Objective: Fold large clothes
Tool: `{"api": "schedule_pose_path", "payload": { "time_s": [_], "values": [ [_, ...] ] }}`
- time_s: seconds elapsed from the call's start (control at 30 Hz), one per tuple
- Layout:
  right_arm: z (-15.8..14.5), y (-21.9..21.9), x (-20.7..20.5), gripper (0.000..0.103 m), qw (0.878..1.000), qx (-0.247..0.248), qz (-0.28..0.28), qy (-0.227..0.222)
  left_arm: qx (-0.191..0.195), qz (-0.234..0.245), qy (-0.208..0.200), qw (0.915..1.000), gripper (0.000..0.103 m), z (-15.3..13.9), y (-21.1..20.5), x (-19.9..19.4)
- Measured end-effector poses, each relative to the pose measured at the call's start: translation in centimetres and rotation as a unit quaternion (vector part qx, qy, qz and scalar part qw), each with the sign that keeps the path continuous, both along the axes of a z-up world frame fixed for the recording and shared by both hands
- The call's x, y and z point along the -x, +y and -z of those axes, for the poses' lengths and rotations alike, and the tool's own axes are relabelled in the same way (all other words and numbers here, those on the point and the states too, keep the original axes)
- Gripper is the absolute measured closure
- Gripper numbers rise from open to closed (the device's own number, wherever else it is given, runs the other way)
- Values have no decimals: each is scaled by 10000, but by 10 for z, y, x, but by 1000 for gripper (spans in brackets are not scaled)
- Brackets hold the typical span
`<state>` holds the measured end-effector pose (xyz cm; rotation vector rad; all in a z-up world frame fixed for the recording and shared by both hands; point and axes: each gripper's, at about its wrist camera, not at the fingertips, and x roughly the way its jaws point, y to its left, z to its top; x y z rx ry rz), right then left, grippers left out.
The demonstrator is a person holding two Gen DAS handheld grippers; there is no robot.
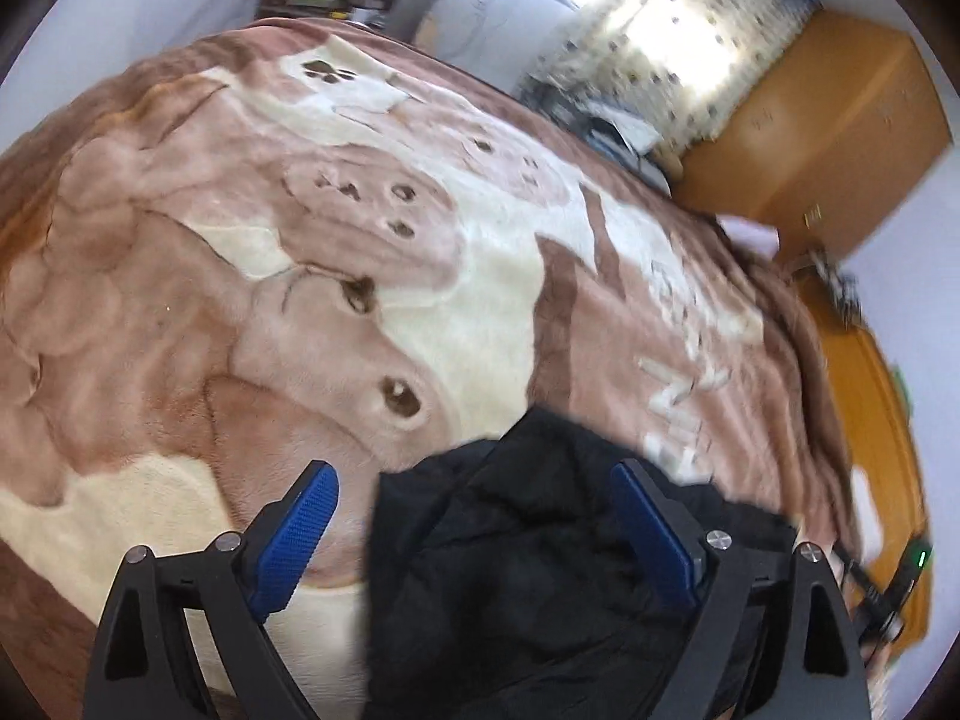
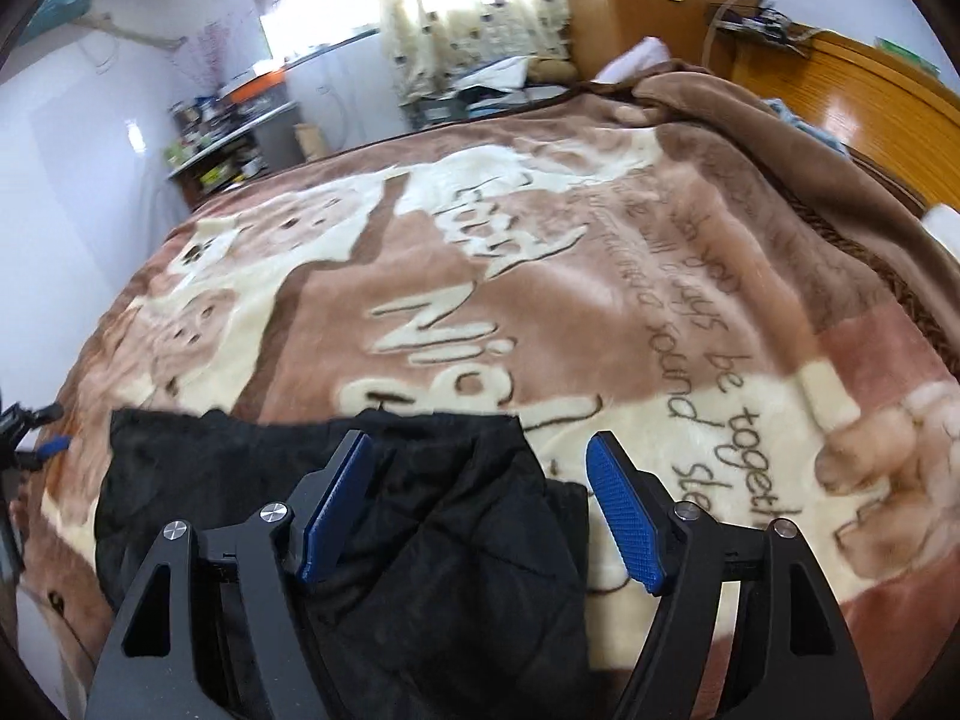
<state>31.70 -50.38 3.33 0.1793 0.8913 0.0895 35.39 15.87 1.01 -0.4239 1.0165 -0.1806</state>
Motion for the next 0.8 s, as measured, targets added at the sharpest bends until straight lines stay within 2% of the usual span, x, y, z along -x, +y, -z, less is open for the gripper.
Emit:
{"api": "schedule_pose_path", "payload": {
  "time_s": [0.07,0.17,0.3,0.4,0.47,0.5,0.53,0.57,0.6,0.63,0.67,0.73,0.8],
  "values": [
    [19,-1,-3,29,9992,89,-197,330,-102,361,219,9991,10,17,-7,-1],
    [44,-4,-8,29,9978,135,-353,546,-306,706,454,9960,10,42,-23,-3],
    [66,-8,-19,29,9967,-177,-409,681,-267,893,583,9939,10,61,-43,-12],
    [76,-5,-32,29,9954,-274,-572,719,-411,1159,709,9899,10,70,-64,-24],
    [83,-8,-41,30,9927,-609,-461,930,-510,1107,666,9903,10,71,-72,-28],
    [85,-12,-43,33,9919,-796,-339,933,-578,1099,660,9901,10,71,-77,-28],
    [84,-13,-42,51,9911,-922,-302,911,-653,1080,651,9899,14,71,-79,-27],
    [83,-14,-40,67,9917,-917,-211,878,-757,1084,623,9893,23,71,-82,-26],
    [82,-14,-38,70,9924,-877,-177,845,-888,1102,593,9881,30,70,-84,-24],
    [80,-12,-35,79,9929,-838,-229,811,-929,1115,549,9879,39,69,-84,-22],
    [76,-9,-31,85,9940,-742,-332,736,-978,1110,503,9877,46,66,-84,-20],
    [66,-3,-24,88,9967,-399,-406,577,-1124,1088,352,9871,56,58,-83,-14],
    [50,-4,-13,89,9991,-264,-272,197,-1226,1033,215,9868,61,50,-82,-9]
  ]
}}
